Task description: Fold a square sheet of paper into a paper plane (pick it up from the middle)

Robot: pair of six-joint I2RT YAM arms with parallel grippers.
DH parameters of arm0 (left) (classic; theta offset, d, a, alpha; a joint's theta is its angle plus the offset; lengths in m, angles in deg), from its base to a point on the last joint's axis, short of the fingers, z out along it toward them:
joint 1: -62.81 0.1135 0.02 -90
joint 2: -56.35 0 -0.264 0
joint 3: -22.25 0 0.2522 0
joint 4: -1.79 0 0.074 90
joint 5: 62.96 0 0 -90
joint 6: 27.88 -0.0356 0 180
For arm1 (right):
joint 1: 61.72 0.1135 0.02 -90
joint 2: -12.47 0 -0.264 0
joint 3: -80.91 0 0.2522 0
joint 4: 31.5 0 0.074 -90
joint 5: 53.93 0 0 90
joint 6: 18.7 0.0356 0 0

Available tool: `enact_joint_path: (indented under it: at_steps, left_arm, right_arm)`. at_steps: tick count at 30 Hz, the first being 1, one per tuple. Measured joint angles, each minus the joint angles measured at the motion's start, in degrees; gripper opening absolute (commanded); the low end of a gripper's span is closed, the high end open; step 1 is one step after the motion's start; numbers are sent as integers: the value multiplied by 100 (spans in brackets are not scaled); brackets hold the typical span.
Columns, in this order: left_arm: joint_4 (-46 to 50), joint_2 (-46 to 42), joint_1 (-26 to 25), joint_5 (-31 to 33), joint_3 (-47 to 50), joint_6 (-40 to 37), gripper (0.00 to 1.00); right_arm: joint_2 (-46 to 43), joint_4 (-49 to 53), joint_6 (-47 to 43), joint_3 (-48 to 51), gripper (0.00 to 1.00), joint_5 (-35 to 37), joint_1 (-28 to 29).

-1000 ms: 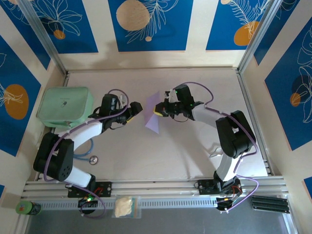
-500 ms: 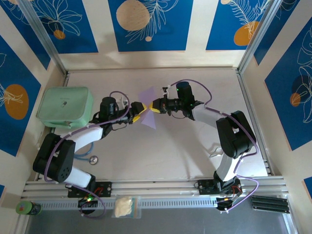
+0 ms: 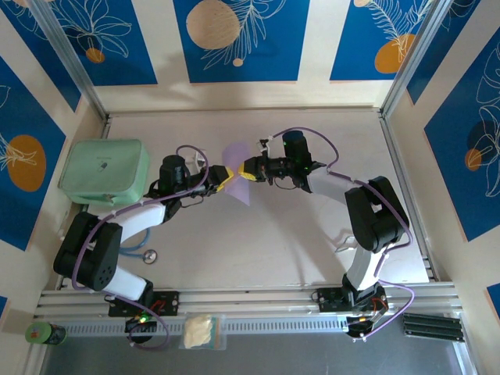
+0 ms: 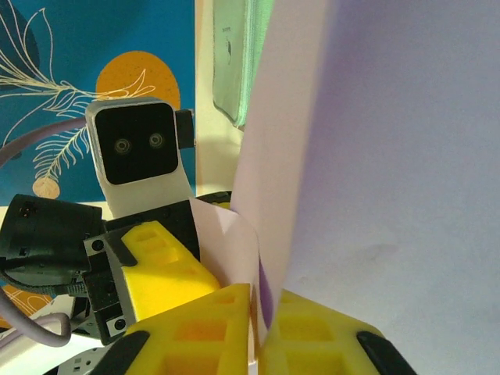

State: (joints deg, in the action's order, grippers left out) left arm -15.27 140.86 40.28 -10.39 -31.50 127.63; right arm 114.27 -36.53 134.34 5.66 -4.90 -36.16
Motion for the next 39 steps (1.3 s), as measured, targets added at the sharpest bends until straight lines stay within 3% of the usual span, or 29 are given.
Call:
enact_joint_path:
  at_steps: [8,12,16,19,25,32,34,36,39]
  left_arm:
    - [282,0,2,107,-9,-195,8]
    - [774,0,28,249,-111,-463,7]
    - [1976,-22,33,693,-557,-1198,6]
    - [3268,-79,0,1388,-1115,-2004,6]
    - [5829,7,-481,3805,-2555,-3488,5]
    - [7685,1311,-1438,6382,-3873,-4054,4]
    - [7995,1829,-1661,6763,-4122,-4054,4]
    - [8183,2297,-1847,6955,-4321,-4050,11]
    - [8209,2789,-2017,6782,-4483,-4024,22]
  right_arm:
    - [0,385,-273,2,38,162,-57]
    - [-61,807,-509,37,48,490,-219]
    - [-361,1432,-887,127,56,1082,-424]
    - [-680,1928,-1252,131,61,1659,-511]
    - [-1266,2546,-1801,157,63,2767,-529]
    - [-1325,2850,-1902,295,62,3467,-608]
    - [-1329,2857,-1829,407,62,3547,-682]
    - [-1366,2857,-1720,566,61,3611,-804]
    - [-1504,2865,-1530,848,61,3663,-1056]
